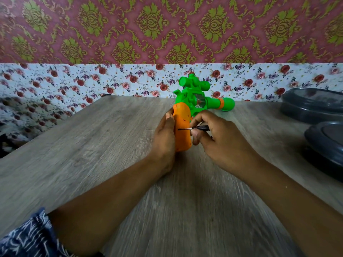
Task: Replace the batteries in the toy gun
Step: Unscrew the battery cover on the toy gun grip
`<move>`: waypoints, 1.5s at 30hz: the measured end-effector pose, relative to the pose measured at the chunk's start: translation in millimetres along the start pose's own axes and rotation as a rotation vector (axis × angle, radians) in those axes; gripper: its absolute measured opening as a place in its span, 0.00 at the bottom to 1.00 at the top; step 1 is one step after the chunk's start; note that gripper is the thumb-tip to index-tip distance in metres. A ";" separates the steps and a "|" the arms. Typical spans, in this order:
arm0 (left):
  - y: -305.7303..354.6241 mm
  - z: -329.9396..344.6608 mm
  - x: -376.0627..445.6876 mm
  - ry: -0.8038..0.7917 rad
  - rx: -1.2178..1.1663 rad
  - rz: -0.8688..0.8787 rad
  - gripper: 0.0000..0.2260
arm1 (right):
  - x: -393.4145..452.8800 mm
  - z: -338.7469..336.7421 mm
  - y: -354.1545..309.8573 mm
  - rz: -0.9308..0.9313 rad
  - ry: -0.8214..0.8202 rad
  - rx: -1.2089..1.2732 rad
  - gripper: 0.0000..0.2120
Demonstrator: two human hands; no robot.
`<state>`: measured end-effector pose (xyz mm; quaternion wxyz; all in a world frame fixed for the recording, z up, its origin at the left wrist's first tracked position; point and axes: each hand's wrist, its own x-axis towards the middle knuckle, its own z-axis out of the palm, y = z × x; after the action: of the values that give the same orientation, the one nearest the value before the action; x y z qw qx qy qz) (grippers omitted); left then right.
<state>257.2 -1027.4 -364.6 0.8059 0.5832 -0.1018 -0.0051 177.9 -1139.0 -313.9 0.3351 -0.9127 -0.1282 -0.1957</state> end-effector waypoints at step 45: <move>4.4 4.0 -2.0 -0.013 -0.116 -0.106 0.16 | 1.6 7.1 6.1 0.062 0.190 -0.066 0.05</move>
<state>254.0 -1029.5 -359.6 0.8363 0.5400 -0.0754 -0.0573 183.4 -1138.6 -321.6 0.3214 -0.9041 -0.0611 -0.2749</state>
